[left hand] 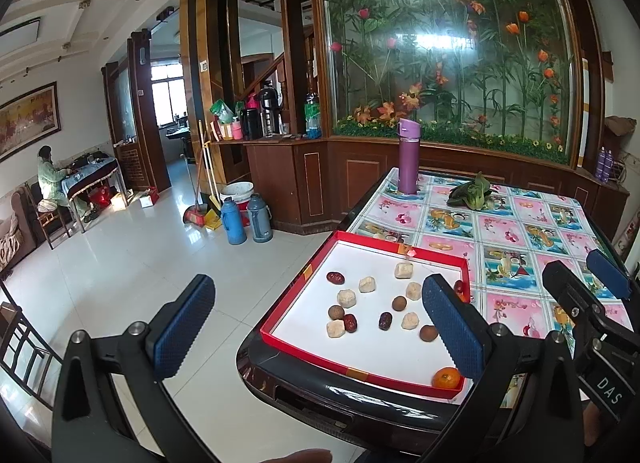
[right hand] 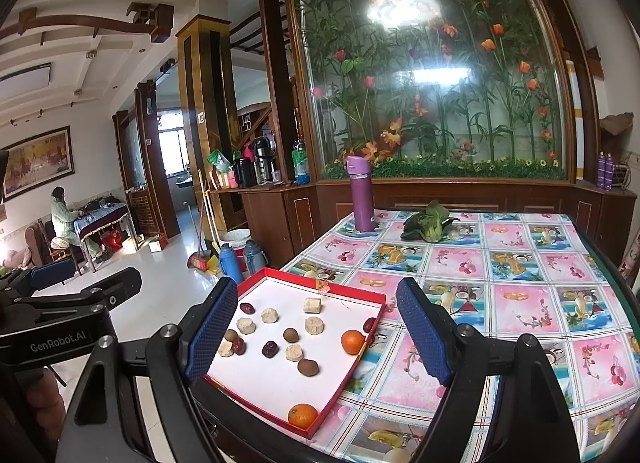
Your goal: Organize fruits
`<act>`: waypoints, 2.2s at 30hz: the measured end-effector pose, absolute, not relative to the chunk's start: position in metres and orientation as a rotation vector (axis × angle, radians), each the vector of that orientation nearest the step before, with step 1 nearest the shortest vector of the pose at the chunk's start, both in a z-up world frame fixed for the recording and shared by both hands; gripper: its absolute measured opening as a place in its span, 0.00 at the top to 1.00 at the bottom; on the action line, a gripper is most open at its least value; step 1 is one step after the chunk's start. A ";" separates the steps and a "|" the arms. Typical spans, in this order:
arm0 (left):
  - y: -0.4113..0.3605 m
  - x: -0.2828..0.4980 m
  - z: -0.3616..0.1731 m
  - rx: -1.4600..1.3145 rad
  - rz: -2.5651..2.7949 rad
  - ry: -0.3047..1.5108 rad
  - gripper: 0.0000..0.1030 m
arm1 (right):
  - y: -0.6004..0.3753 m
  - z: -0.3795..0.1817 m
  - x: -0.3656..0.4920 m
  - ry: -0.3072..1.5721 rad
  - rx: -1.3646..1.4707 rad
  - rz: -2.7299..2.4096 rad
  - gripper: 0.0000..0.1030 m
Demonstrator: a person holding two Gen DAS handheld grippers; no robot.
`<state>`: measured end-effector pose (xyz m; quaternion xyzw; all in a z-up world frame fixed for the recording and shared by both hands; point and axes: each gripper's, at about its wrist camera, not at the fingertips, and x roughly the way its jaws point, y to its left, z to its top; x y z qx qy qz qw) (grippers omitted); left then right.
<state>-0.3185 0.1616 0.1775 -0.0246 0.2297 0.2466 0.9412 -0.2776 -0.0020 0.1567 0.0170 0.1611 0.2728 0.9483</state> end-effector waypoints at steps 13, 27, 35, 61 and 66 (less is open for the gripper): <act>0.164 -0.315 0.171 -0.050 0.495 0.484 0.00 | 0.002 0.153 -0.275 0.326 0.020 0.537 0.21; 0.178 -0.307 0.163 -0.061 0.474 0.500 0.00 | 0.016 0.152 -0.262 0.346 -0.009 0.517 0.21; 0.194 -0.300 0.162 -0.074 0.461 0.485 0.00 | 0.030 0.162 -0.253 0.326 -0.029 0.508 0.21; 0.217 -0.274 0.171 -0.075 0.382 0.475 0.00 | 0.061 0.166 -0.231 0.335 -0.071 0.510 0.21; 0.217 -0.273 0.171 -0.076 0.385 0.477 0.00 | 0.065 0.164 -0.221 0.349 -0.063 0.505 0.21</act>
